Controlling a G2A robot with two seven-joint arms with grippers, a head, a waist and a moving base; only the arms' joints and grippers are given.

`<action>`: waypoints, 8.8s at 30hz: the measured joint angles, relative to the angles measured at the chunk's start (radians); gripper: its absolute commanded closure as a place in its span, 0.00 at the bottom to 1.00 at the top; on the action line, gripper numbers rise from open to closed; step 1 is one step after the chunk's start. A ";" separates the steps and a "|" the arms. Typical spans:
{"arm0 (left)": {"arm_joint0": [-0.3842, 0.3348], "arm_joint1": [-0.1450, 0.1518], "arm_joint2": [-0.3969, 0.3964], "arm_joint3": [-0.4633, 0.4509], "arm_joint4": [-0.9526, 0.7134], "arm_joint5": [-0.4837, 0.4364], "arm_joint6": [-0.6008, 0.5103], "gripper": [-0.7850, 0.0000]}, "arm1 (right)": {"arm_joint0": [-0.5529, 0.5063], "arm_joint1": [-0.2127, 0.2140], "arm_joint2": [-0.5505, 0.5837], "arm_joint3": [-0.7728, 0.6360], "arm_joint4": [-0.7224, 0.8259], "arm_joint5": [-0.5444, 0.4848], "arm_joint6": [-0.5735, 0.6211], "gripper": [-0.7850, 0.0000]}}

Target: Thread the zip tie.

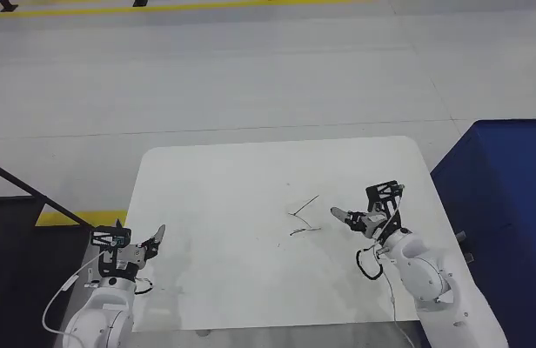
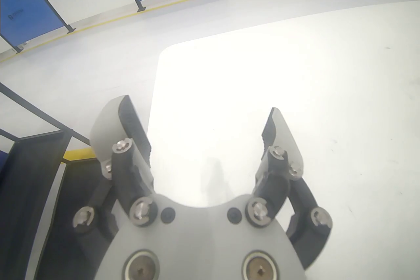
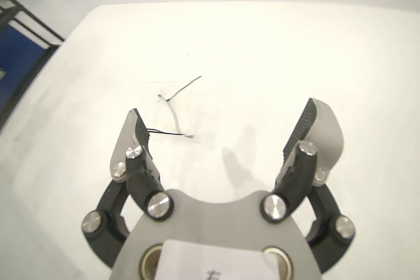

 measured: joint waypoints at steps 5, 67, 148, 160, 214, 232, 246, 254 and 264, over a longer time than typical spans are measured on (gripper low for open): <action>0.000 0.000 0.000 0.000 0.000 0.000 0.000 0.00 | 0.097 -0.001 0.003 0.057 0.195 0.014 0.171 0.00; 0.000 0.000 0.000 0.000 0.000 0.000 0.000 0.00 | 0.576 -0.050 -0.291 0.828 0.582 -0.060 0.229 0.83; -0.343 -0.086 0.510 -0.200 -0.945 0.018 -0.638 0.00 | 0.544 0.065 0.023 0.731 1.310 0.002 0.880 1.00; -0.375 -0.137 0.608 -0.102 -1.276 0.013 -0.500 0.00 | 0.482 0.072 0.005 0.668 1.301 -0.051 0.800 1.00; -0.495 -0.181 0.632 0.054 -1.569 0.009 -0.480 1.00 | 0.464 0.114 -0.045 0.646 1.350 -0.036 0.822 0.00; -0.524 -0.194 0.678 0.073 -1.565 0.028 -0.487 1.00 | 0.464 0.111 -0.150 0.613 1.419 0.035 0.880 0.85; -0.553 -0.207 0.709 0.099 -1.567 0.032 -0.474 1.00 | 0.476 0.116 -0.178 0.631 1.417 0.021 0.880 0.91; -0.565 -0.212 0.708 0.112 -1.570 0.038 -0.461 1.00 | 0.482 0.122 -0.182 0.638 1.430 0.016 0.880 0.93; -0.573 -0.220 0.721 0.122 -1.567 0.048 -0.450 0.75 | 0.492 0.132 -0.187 0.648 1.442 0.011 0.880 1.00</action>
